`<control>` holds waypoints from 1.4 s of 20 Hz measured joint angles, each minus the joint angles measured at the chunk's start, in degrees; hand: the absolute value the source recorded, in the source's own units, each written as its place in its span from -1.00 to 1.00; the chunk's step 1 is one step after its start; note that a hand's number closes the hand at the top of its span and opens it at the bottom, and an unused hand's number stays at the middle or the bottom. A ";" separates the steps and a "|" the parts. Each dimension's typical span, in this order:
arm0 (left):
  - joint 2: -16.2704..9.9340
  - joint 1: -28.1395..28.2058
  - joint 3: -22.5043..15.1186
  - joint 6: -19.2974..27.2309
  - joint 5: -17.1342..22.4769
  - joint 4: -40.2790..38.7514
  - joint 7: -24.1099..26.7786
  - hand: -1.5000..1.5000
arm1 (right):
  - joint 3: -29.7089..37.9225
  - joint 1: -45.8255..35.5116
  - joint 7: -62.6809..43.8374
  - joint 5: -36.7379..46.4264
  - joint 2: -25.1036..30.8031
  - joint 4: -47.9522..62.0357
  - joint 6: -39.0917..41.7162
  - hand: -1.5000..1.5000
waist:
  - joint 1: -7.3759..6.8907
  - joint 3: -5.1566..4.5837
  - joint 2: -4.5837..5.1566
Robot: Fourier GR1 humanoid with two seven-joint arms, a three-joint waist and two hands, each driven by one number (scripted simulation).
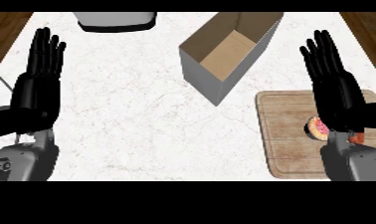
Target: Pick the cupcake from the cutting board and place it in the cardboard box
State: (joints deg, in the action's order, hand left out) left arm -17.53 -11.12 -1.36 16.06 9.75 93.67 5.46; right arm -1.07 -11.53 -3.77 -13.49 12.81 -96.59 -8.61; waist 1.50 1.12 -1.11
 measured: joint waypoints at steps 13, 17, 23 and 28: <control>-3.05 1.88 -10.97 -9.89 -3.22 -3.27 -5.88 0.00 | 1.09 19.43 -3.99 30.66 11.37 6.91 -18.37 -1.00 | 3.15 -1.64 1.68; -2.74 1.71 -13.23 -11.40 -3.72 -3.88 -7.11 0.00 | -2.00 25.20 -9.47 45.08 15.71 4.38 -22.05 -1.00 | 2.16 -1.74 1.27; -1.95 0.85 -14.54 -12.23 -3.97 -4.30 -8.67 0.00 | -6.08 32.93 -25.95 60.80 18.46 -10.54 -16.52 -1.00 | 1.39 -1.76 0.89; -1.50 0.08 -14.86 -13.14 -4.09 -5.34 -8.43 0.00 | -10.33 35.76 -41.12 63.52 19.02 -26.22 -2.20 -1.00 | 0.26 -1.64 1.01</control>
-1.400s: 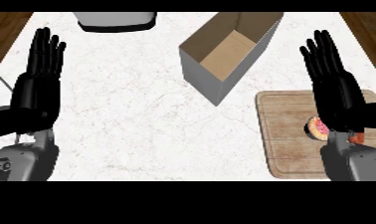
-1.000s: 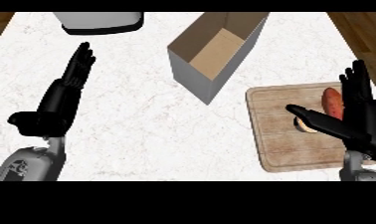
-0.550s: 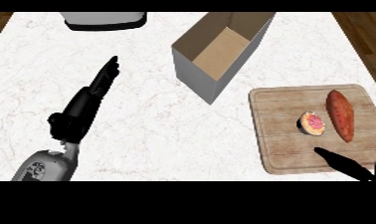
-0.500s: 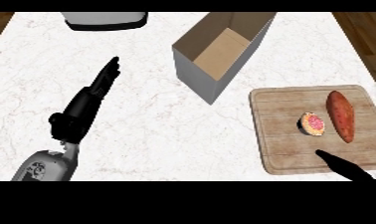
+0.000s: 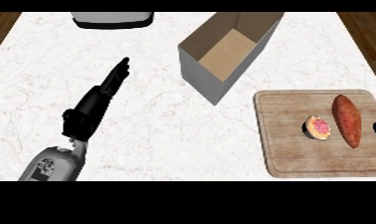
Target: Pick the cupcake from the cutting board and place it in the cardboard box
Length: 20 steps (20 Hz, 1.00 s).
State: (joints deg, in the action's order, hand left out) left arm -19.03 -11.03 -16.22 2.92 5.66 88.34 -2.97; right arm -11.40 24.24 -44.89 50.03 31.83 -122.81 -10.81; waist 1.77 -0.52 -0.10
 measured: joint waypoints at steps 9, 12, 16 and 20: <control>2.66 -1.64 -0.96 -0.80 -1.69 -1.42 -0.07 0.00 | -4.79 -11.74 -18.21 -1.02 -6.49 -9.37 17.70 -1.00 | -1.95 0.34 0.21; 2.57 -1.09 -0.14 -1.87 -2.00 -2.25 1.14 0.00 | -4.10 -15.75 -18.83 -1.50 -9.27 -7.50 19.17 -1.00 | -2.05 0.40 0.20; 4.19 -2.27 -0.16 -1.63 -2.97 -2.55 0.06 0.00 | -2.22 -18.97 -18.73 -2.53 -11.11 -4.59 21.31 -1.00 | -1.95 0.44 0.18; 4.75 -2.91 0.50 -1.91 -3.45 -2.26 -1.07 0.00 | -0.54 -20.65 -17.33 -2.49 -13.07 0.57 21.88 -1.00 | -1.96 0.48 0.16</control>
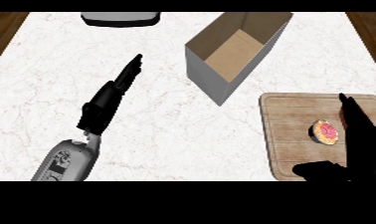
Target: Pick the cupcake from the cutting board and place it in the cardboard box
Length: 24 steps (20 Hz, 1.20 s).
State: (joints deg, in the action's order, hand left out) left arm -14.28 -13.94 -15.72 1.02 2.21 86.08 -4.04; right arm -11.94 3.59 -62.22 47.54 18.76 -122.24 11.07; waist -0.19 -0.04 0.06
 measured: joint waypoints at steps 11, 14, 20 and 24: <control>0.75 1.02 4.08 -3.91 -1.61 -0.38 0.80 0.00 | 4.28 -1.03 4.75 3.29 -3.65 8.44 -0.08 -1.00 | 0.22 0.05 -0.05; 1.51 1.85 4.38 -4.42 -2.66 0.14 1.10 0.00 | 3.88 -0.98 4.92 5.02 -4.86 8.73 0.26 -1.00 | 0.24 0.04 -0.07; 3.04 3.46 4.93 -5.26 -3.90 3.02 -0.57 0.00 | 4.71 -1.18 6.04 5.67 -6.77 11.19 1.34 -1.00 | 0.20 0.04 -0.09; 4.46 2.86 5.53 -5.29 -5.32 1.84 -0.28 0.00 | 6.32 -0.83 7.38 5.18 -7.08 13.33 2.10 -1.00 | 0.26 0.03 -0.08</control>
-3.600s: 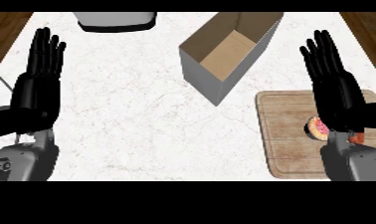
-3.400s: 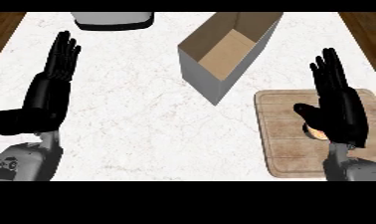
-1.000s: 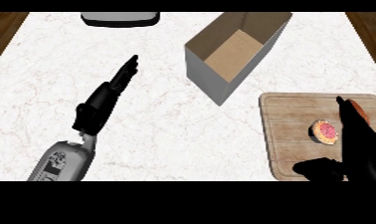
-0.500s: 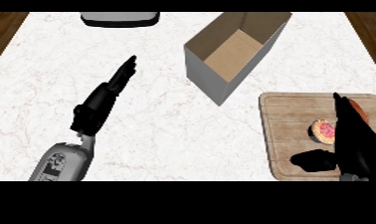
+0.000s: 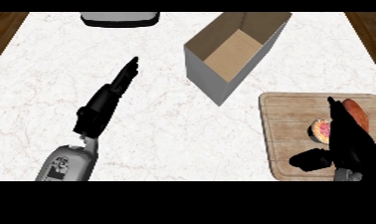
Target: Pick the cupcake from the cutting board and place it in the cardboard box
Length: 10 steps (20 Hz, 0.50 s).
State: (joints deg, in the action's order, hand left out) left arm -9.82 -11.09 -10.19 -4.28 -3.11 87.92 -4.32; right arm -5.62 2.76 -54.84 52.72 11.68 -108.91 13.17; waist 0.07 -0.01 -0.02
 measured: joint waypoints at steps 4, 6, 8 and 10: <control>0.52 0.62 0.78 -1.42 -0.35 0.58 -0.15 0.00 | -0.07 1.03 1.08 1.20 -1.26 2.39 -0.74 -1.00 | 0.00 0.00 0.00; 0.87 0.00 1.33 -1.84 -0.45 0.97 -1.38 0.00 | 0.69 0.39 1.40 0.88 -1.33 3.39 -0.02 -1.00 | -0.01 0.03 0.01; 1.36 -0.35 1.75 -2.11 -0.74 0.90 -1.72 0.00 | 1.03 0.40 2.23 1.10 -1.68 4.89 -0.39 -1.00 | 0.00 0.01 0.00; 1.64 -0.99 2.40 -2.76 -1.11 0.28 -1.31 0.00 | 1.31 0.39 2.81 1.62 -2.10 6.01 -0.84 -1.00 | 0.02 0.01 0.01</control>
State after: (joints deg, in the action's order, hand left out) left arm -8.18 -12.08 -7.79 -7.04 -4.22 88.20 -5.63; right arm -4.31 3.15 -52.02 54.35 9.58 -102.90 12.33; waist 0.09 0.00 -0.01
